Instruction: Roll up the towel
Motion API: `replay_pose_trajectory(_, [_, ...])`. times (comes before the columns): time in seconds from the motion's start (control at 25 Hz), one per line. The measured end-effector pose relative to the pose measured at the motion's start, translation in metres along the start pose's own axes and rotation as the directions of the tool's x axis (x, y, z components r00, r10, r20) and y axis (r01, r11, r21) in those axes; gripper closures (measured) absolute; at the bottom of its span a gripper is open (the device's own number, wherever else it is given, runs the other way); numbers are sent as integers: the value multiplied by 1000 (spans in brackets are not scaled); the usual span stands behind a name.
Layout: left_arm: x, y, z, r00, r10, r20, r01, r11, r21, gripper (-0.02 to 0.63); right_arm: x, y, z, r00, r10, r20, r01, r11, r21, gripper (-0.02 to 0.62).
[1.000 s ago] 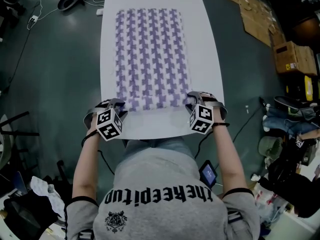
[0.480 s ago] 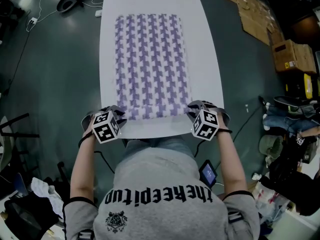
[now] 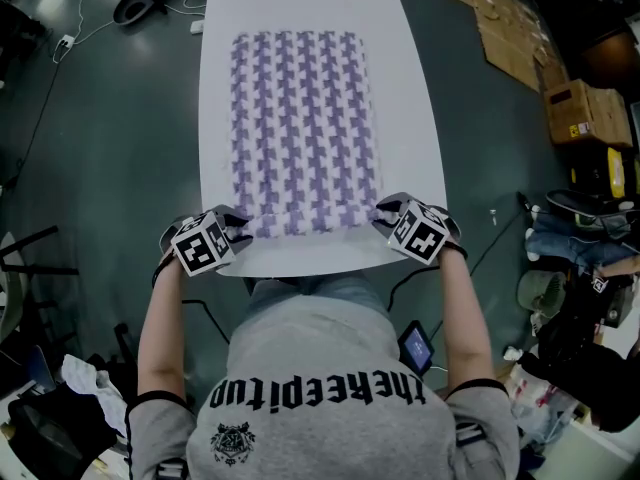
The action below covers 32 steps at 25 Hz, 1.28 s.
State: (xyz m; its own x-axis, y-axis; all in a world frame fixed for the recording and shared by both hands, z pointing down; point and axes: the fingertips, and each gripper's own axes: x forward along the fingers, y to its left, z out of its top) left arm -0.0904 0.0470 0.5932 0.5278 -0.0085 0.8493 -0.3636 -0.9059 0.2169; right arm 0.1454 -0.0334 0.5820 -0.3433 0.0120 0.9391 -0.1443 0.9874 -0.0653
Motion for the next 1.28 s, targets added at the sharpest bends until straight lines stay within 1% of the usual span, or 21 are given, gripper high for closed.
replay_pose_trajectory(0.12, [-6, 9, 5, 1000, 6, 28, -6, 1000, -9, 500, -6, -8, 7, 1000, 2, 24, -2, 1000, 19, 495])
replay_pose_trajectory(0.32, [-10, 46, 4, 999, 17, 35, -15, 999, -36, 499, -4, -36, 23, 999, 11, 53, -14, 999, 50, 482])
replay_pose_trajectory(0.48, [-18, 59, 3, 998, 49, 26, -47, 997, -64, 499, -3, -46, 30, 997, -6, 80, 0, 997, 74, 480])
replay_pose_trajectory(0.56, [-16, 61, 7, 998, 53, 35, -51, 997, -65, 499, -2, -50, 29, 997, -17, 80, 11, 997, 77, 480])
replay_pose_trajectory(0.84, [-17, 78, 14, 997, 77, 5, -77, 995, -67, 479, 3, -71, 28, 996, -49, 77, 43, 995, 85, 463])
replay_pose_trajectory(0.92, [-17, 79, 15, 997, 83, 4, -82, 995, -54, 471, 5, -73, 29, 996, -49, 78, 42, 995, 90, 459])
replay_pose_trajectory(1.08, [-18, 81, 19, 994, 106, 30, -106, 994, -1, 460, 10, -77, 27, 996, -52, 73, 45, 994, 99, 459])
replay_pose_trajectory(1.2, [-34, 83, 29, 984, 166, 63, -168, 985, 39, 454, 12, -79, 27, 997, -48, 67, 41, 994, 106, 460])
replay_pose_trajectory(1.28, [-44, 79, 39, 973, 214, 83, -221, 971, 86, 454, 14, -80, 26, 997, -45, 60, 38, 993, 112, 460])
